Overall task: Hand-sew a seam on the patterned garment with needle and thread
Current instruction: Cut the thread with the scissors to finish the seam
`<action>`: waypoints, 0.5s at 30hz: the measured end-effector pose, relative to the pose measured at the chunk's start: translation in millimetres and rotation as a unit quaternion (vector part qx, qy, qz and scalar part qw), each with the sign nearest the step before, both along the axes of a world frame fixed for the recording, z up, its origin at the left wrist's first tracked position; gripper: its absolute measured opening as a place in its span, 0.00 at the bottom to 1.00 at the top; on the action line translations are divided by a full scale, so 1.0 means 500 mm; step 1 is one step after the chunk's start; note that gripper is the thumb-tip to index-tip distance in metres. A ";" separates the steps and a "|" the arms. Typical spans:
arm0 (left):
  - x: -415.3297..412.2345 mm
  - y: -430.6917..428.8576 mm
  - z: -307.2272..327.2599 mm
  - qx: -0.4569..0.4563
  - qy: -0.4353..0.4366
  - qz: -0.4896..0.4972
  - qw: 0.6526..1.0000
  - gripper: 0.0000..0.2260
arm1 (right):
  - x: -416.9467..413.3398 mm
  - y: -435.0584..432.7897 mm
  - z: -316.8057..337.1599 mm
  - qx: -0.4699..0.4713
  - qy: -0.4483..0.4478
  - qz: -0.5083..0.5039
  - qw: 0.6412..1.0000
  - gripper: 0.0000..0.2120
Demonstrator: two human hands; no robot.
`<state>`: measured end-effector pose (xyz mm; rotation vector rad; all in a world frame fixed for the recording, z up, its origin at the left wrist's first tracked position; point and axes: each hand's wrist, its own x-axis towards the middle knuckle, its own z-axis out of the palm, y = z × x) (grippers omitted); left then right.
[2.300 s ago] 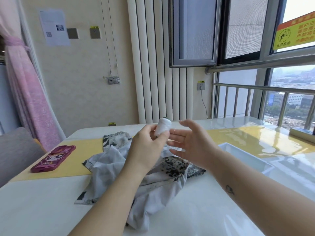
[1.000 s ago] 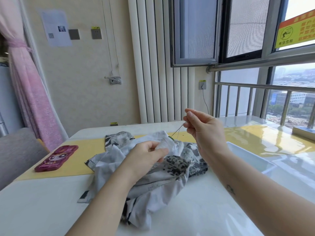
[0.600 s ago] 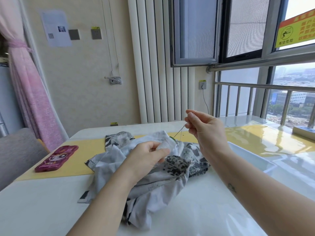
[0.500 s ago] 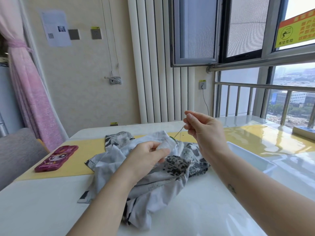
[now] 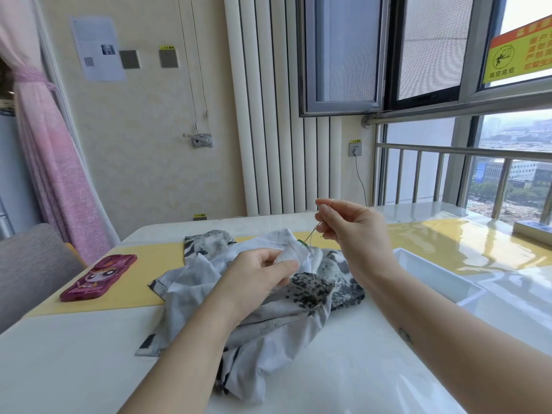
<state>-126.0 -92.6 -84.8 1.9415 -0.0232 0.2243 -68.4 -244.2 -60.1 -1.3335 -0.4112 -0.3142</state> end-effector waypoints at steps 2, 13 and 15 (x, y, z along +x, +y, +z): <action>0.001 0.000 -0.002 0.000 -0.006 0.001 1.000 0.05 | -0.003 0.001 -0.002 -0.006 -0.003 0.006 1.000 0.08; -0.008 0.003 0.005 -0.011 0.013 -0.001 1.000 0.07 | -0.008 0.006 -0.018 -0.067 0.001 0.012 0.998 0.05; -0.010 0.012 0.006 -0.039 0.032 -0.026 0.998 0.10 | -0.006 -0.005 -0.014 -0.083 0.023 0.017 0.996 0.10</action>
